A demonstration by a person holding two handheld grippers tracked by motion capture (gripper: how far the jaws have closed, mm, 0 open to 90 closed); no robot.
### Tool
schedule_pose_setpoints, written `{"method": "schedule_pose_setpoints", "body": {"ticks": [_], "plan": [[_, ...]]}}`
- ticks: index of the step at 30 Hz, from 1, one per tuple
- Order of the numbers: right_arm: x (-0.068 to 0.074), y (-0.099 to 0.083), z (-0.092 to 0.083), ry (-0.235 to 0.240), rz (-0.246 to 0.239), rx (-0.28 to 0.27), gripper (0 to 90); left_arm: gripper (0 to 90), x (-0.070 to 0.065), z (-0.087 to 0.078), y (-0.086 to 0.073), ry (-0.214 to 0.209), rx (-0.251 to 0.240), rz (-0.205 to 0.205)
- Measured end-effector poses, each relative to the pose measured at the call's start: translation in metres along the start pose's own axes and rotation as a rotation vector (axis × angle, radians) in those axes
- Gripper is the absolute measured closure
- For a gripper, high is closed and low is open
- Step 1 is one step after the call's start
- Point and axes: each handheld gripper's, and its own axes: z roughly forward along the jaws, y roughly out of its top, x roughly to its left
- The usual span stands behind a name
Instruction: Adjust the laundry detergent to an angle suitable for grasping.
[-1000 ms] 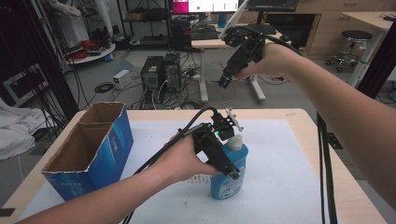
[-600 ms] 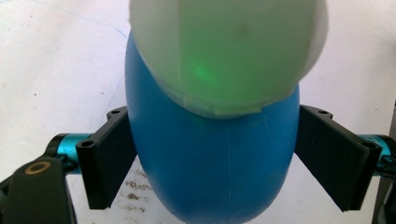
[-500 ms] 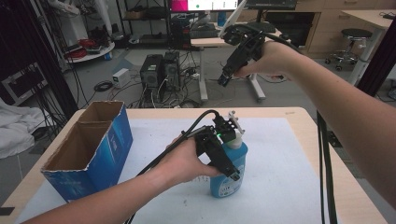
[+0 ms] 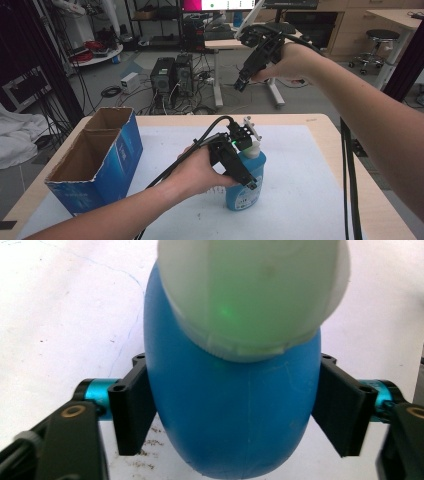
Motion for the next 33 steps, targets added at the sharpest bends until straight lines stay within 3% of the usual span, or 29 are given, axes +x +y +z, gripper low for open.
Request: {"method": "schedule_pose_setpoints", "body": {"ticks": [12, 33], "plan": [[-0.0008, -0.0004, 0.0003, -0.001, 0.004, 0.003, 12.6, 37.0, -0.0006, -0.0013, -0.0001, 0.004, -0.005, -0.01], [-0.0006, -0.0006, 0.001, 0.0, 0.002, 0.011, 12.6, 39.0, -0.0029, 0.0, 0.0008, 0.032, -0.005, -0.029]]}}
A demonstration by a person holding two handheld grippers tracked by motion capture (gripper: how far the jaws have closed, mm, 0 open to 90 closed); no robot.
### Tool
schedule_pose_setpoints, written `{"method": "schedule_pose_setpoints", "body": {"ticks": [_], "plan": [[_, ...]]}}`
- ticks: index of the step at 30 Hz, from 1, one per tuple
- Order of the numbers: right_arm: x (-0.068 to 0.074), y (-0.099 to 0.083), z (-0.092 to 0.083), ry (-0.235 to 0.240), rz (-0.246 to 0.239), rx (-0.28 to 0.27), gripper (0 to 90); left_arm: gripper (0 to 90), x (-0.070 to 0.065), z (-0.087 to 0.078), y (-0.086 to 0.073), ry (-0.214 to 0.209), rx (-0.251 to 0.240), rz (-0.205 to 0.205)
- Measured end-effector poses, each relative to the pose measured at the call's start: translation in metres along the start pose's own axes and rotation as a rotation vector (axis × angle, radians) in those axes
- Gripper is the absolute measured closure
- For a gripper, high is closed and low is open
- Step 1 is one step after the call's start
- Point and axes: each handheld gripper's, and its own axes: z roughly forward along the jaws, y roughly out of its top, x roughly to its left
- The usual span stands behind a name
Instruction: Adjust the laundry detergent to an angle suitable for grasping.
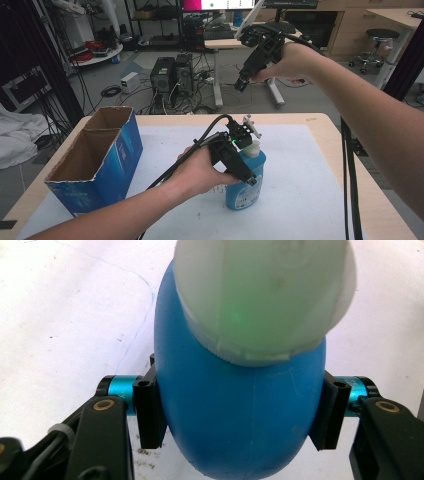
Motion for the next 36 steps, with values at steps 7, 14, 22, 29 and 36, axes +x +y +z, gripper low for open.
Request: {"method": "schedule_pose_setpoints", "body": {"ticks": [7, 14, 22, 29, 36], "plan": [[-0.001, 0.0, 0.0, -0.001, 0.003, 0.002, 12.6, 39.6, 0.001, 0.0, 0.0, -0.002, -0.005, 0.005], [-0.002, -0.002, -0.001, -0.004, 0.006, 0.003, 12.6, 40.0, 0.003, -0.003, -0.001, -0.012, -0.015, 0.041], [-0.002, -0.001, -0.001, -0.004, 0.006, -0.003, 12.6, 40.0, 0.013, -0.025, -0.01, -0.044, -0.047, 0.104], [0.001, 0.0, -0.001, -0.005, 0.0, -0.002, 12.6, 40.0, 0.026, -0.056, -0.032, -0.135, -0.082, 0.245], [0.005, 0.002, -0.001, -0.005, -0.004, -0.005, 12.6, 40.0, 0.034, -0.066, -0.056, -0.249, -0.089, 0.363]]}}
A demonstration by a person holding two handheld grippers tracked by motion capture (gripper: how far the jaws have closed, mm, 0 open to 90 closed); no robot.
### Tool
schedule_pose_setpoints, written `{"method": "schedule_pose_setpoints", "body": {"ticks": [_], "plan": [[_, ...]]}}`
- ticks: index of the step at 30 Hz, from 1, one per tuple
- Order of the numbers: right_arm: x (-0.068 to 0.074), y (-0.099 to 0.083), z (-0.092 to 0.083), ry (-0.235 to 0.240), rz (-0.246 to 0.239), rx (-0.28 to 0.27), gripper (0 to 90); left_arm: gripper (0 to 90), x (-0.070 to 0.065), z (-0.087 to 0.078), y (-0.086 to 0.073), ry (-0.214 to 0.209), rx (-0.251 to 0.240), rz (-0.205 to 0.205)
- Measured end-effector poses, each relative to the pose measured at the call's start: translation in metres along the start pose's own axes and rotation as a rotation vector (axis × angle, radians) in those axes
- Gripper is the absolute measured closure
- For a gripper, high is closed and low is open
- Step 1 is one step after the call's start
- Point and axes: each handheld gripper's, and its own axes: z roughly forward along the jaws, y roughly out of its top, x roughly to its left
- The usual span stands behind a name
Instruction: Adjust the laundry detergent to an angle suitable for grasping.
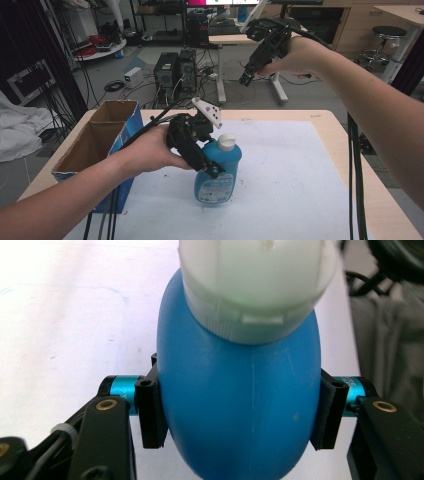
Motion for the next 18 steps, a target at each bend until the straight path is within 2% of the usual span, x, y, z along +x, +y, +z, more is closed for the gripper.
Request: {"method": "schedule_pose_setpoints", "body": {"ticks": [1, 7, 9, 10, 13, 16, 18], "plan": [[0.001, 0.0, 0.0, 0.0, 0.001, 0.001, 12.7, 40.0, -0.002, 0.0, -0.003, -0.012, -0.004, 0.03], [0.004, 0.002, 0.002, 0.0, -0.008, 0.006, 12.6, 40.1, -0.008, 0.004, -0.023, -0.048, -0.084, 0.079], [0.005, 0.003, 0.003, 0.002, -0.01, 0.005, 12.7, 40.1, -0.009, 0.007, -0.027, -0.058, -0.098, 0.085], [0.005, 0.003, 0.003, 0.003, -0.008, 0.007, 12.7, 40.1, -0.012, 0.01, -0.029, -0.068, -0.121, 0.069], [0.006, 0.004, 0.004, 0.003, -0.014, 0.007, 12.6, 40.0, -0.012, 0.015, -0.031, -0.082, -0.093, 0.115], [0.006, 0.004, 0.003, 0.003, -0.013, 0.01, 12.6, 39.9, -0.013, 0.021, -0.033, -0.089, -0.071, 0.115], [0.006, 0.003, 0.003, 0.004, -0.012, 0.008, 12.6, 39.9, -0.011, 0.02, -0.035, -0.094, -0.083, 0.099]]}}
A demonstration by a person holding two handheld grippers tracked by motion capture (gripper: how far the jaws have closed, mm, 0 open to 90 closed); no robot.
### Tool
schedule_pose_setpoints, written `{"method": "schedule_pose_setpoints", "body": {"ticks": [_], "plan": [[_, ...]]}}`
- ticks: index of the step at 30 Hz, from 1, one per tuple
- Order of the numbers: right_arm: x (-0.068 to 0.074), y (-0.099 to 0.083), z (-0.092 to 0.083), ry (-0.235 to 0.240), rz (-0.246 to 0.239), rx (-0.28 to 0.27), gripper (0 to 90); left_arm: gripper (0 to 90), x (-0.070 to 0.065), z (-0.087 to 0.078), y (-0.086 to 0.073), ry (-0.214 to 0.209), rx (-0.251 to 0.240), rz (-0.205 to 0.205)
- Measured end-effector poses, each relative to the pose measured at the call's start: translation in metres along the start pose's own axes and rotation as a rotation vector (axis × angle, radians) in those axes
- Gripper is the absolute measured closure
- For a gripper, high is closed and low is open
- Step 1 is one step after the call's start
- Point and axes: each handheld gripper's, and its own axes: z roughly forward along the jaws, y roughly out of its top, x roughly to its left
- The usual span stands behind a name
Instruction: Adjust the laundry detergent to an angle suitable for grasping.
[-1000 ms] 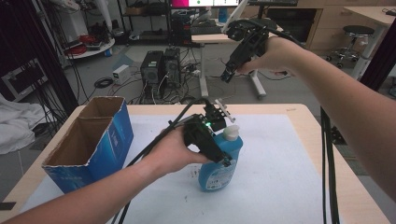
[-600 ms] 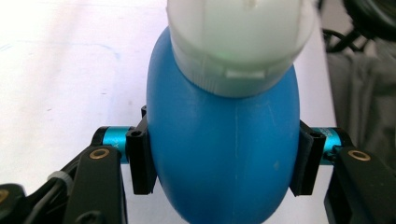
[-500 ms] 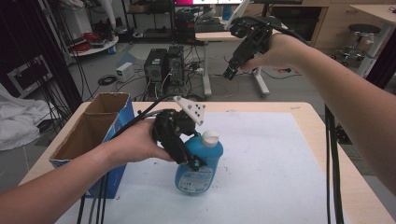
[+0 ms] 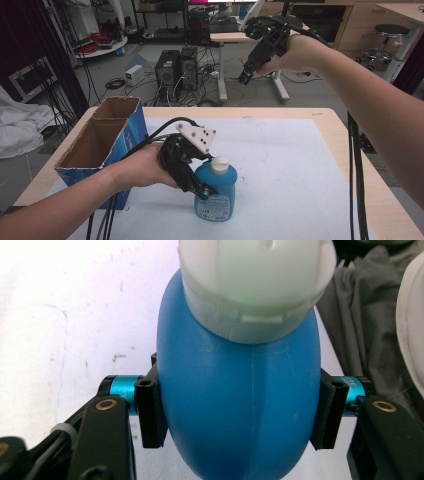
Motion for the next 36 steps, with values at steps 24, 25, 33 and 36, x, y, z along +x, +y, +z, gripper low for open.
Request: {"method": "schedule_pose_setpoints", "body": {"ticks": [24, 25, 33, 36], "plan": [[-0.003, -0.005, -0.002, 0.003, -0.001, -0.003, 12.6, 19.1, -0.016, -0.034, -0.003, 0.169, 0.177, -0.214], [-0.002, -0.005, -0.002, 0.004, 0.001, -0.001, 12.7, 19.1, -0.015, -0.04, -0.004, 0.186, 0.179, -0.233], [-0.001, -0.005, -0.003, 0.002, -0.001, -0.002, 12.6, 19.2, -0.003, -0.065, -0.008, 0.379, 0.211, -0.433], [0.0, -0.004, -0.004, 0.002, -0.001, -0.001, 12.7, 19.2, 0.004, -0.067, -0.012, 0.437, 0.238, -0.509]]}}
